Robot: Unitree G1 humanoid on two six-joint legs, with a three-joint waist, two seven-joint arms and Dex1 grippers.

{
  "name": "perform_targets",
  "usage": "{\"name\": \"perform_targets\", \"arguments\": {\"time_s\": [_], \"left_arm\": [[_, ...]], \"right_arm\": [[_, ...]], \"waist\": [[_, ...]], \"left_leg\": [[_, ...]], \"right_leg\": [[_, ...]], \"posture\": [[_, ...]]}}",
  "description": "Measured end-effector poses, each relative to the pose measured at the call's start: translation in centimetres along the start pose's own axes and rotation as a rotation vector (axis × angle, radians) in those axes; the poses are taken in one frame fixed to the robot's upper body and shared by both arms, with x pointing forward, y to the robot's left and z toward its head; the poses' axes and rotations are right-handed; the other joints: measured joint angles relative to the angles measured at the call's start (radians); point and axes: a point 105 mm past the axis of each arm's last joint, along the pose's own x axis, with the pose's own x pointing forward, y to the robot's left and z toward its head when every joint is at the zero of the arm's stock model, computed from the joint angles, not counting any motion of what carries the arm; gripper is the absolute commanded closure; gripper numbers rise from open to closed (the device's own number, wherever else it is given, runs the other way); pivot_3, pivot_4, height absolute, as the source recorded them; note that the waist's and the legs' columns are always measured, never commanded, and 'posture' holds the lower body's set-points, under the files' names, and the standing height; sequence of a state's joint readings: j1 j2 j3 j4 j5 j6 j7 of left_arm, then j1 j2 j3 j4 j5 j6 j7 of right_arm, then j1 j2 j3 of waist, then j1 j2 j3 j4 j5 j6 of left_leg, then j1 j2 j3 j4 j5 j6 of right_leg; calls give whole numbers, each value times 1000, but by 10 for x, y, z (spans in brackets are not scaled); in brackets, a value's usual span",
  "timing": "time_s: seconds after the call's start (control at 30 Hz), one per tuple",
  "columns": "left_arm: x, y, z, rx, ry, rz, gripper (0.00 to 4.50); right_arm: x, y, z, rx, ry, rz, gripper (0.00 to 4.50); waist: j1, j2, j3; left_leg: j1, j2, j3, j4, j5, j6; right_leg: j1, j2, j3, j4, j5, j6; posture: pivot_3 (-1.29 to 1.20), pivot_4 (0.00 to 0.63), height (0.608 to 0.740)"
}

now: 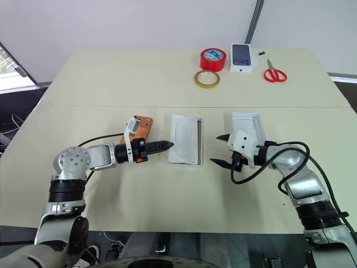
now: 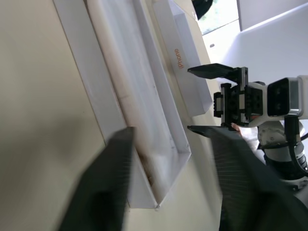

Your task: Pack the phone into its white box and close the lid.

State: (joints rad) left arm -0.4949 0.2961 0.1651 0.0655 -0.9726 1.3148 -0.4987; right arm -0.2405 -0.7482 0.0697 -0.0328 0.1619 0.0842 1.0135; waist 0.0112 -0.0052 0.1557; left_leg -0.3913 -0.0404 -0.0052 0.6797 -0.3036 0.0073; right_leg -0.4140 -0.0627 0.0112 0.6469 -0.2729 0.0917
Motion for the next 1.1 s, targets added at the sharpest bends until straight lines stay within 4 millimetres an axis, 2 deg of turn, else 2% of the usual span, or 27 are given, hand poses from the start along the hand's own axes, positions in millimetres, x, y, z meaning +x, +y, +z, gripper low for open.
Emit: {"name": "perform_targets", "arguments": {"time_s": [0.1, 0.27, 0.37, 0.47, 0.53, 0.6, 0.7, 0.8, 0.97, 1.1], "left_arm": [[-2, 3, 0, 50, 20, 35, 1045], [-3, 9, 10, 244, -21, 124, 1045], [-15, 18, 27, 449, -114, 218, 970], [-30, 21, 35, 624, -193, 232, 970], [-36, 22, 36, 704, -196, 245, 970], [-41, 23, 38, 753, -199, 267, 970], [-49, 28, 40, 785, -199, 297, 970], [-51, 29, 40, 779, -204, 302, 970], [-51, 34, 34, 755, -206, 312, 970], [-51, 35, 33, 750, -211, 320, 970]], "right_arm": [[6, -4, 8, 17, -43, -21, 516], [25, -27, 52, 74, -237, -111, 516], [39, -22, 66, 98, -293, -83, 1917], [66, -6, 65, 90, -254, -36, 3436], [87, -2, 60, 84, -195, -50, 4446], [98, 3, 53, 65, -142, -45, 4446], [102, 10, 48, 41, -101, -10, 4446], [99, 11, 42, 12, -53, 13, 4446], [93, 12, 37, -97, 34, 69, 4446], [89, 12, 34, -117, 62, 91, 4446]], "waist": [[-4, 0, 0], [-15, 0, 0], [-21, 0, 0], [-23, 0, 1], [-25, 0, 1], [-21, 0, 1], [-21, 0, 1], [-22, 0, 1], [-21, 0, 1], [-22, 0, 1]], "left_leg": [[0, 0, 0, 0, 0, 0], [0, 0, 0, -1, 1, -1], [0, 0, 0, -2, 1, -1], [-1, 0, 0, -3, 0, -1], [-1, 0, 0, -3, -1, 1], [-2, 0, 0, -3, -2, 4], [-6, 0, 0, -2, -1, 3], [-10, 0, 0, 1, 0, 0], [-10, 0, 0, 1, -2, 4], [-10, 0, 0, 1, -2, 4]], "right_leg": [[0, 0, 0, 0, 0, 0], [-1, 0, 0, 1, 0, 0], [-1, 0, 0, 0, 0, 0], [-2, -1, 0, -1, 0, 0], [-3, -1, 0, 0, 0, -1], [-5, -1, 0, 1, 0, -1], [-7, -1, 0, 1, 0, -1], [-11, -1, 0, 1, 1, -1], [-11, -1, 0, 2, 1, -1], [-11, 0, 0, 2, 1, -1]], "posture": [[0, 150, 740], [0, 150, 740], [0, 150, 740], [0, 150, 740], [0, 150, 740], [0, 150, 740], [0, 150, 740], [0, 150, 740], [0, 150, 740], [0, 150, 740]]}}
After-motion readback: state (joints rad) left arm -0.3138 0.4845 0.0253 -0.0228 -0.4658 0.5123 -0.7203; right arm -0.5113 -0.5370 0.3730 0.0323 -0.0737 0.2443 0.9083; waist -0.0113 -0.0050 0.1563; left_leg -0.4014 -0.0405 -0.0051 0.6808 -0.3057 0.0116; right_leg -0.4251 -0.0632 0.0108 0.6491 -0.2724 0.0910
